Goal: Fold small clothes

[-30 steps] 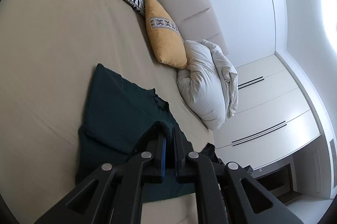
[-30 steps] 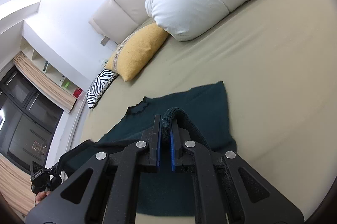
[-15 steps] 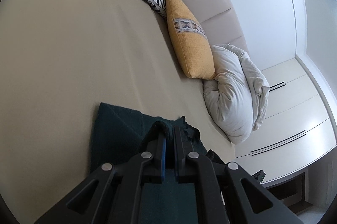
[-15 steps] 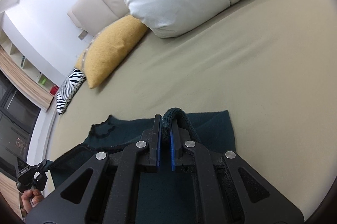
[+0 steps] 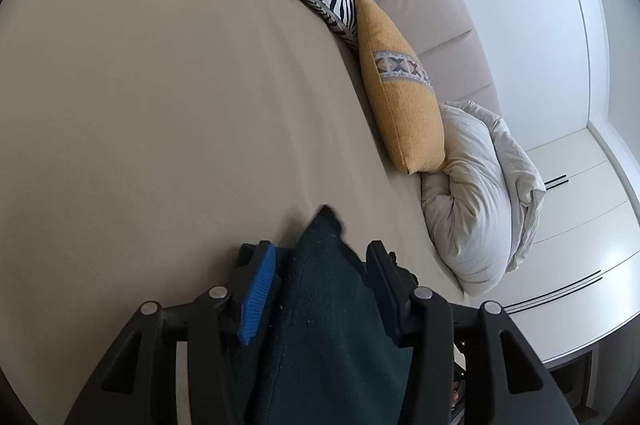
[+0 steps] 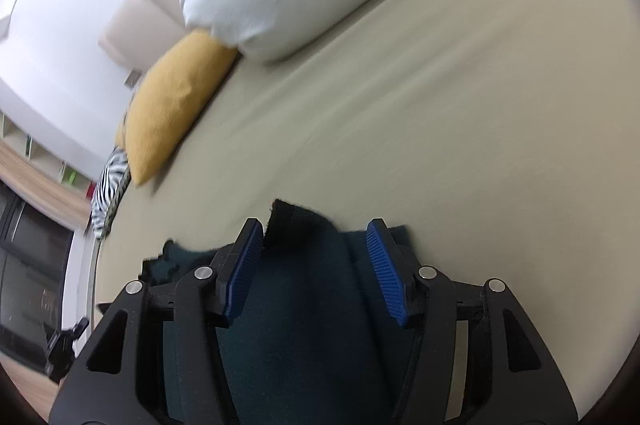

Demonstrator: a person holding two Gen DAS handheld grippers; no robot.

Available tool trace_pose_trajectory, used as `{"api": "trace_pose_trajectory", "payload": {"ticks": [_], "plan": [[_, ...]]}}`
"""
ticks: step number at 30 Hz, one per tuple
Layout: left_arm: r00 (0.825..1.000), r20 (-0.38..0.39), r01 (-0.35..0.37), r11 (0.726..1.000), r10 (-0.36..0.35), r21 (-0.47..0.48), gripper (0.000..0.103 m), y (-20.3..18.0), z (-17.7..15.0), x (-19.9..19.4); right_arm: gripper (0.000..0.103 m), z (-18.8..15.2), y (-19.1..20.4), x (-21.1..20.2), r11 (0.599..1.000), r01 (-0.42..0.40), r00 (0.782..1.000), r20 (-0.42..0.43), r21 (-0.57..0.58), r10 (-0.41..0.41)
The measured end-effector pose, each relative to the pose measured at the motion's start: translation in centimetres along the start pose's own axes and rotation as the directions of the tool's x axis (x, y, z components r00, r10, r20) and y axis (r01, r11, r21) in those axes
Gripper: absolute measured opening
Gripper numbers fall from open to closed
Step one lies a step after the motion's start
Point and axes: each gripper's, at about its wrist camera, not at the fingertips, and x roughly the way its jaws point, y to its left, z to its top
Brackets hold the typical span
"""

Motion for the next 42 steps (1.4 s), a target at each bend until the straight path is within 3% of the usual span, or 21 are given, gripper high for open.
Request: {"api": "trace_pose_trajectory", "payload": {"ticks": [4,9,13,15,19,25,28,31,37,42], "plan": [[1.000,0.015,-0.011,0.997,0.009,0.075,0.050,-1.8,-1.2,-1.4,0.053,-0.4,-0.2,-2.2,1.000,-0.014,1.000,0.014,0.009,0.014],[0.997,-0.044,-0.051,0.978,0.061,0.200,0.051,-4.1,-4.7,0.2,0.053,-3.5,3.5,-2.9,0.991,-0.051,0.998,-0.026,-0.125,0.048],[0.983,-0.012,-0.173,0.944,0.184,0.282,0.051,-3.6,-6.9,0.5,0.053,-6.3,6.8,-2.6,0.961,-0.060,0.996,-0.079,-0.270,0.040],[0.978,0.006,-0.200,0.939,0.207,0.278,0.051,-2.7,-7.6,-0.2,0.053,-7.6,7.5,-2.1,0.945,-0.027,0.996,-0.084,-0.326,-0.001],[0.976,0.024,-0.216,0.933,0.219,0.287,0.051,-1.7,-8.7,-1.8,0.053,-8.5,5.6,-2.5,0.961,0.014,0.997,-0.075,-0.277,-0.036],[0.969,0.013,-0.236,0.901,0.248,0.365,0.051,-2.1,-10.4,-1.5,0.053,-9.3,2.3,-5.2,0.969,0.068,0.997,-0.010,-0.239,-0.072],[0.967,0.010,-0.240,0.897,0.254,0.370,0.039,-2.0,-10.5,-1.5,0.053,-9.3,1.2,-7.1,0.965,0.097,0.995,0.033,-0.245,-0.092],[0.964,0.006,-0.249,0.899,0.265,0.360,0.010,-1.5,-10.3,-1.7,0.053,-9.4,0.2,-8.8,0.960,0.137,0.990,0.076,-0.245,-0.122],[0.964,0.006,-0.251,0.894,0.268,0.372,0.006,-1.4,-10.7,-2.2,0.053,-9.9,-1.1,-8.2,0.956,0.137,0.990,0.008,-0.258,-0.140],[0.966,0.011,-0.245,0.895,0.259,0.373,0.006,-1.2,-11.0,-2.9,0.053,-10.8,-1.1,-8.3,0.947,0.164,0.986,0.030,-0.278,-0.162]]}}
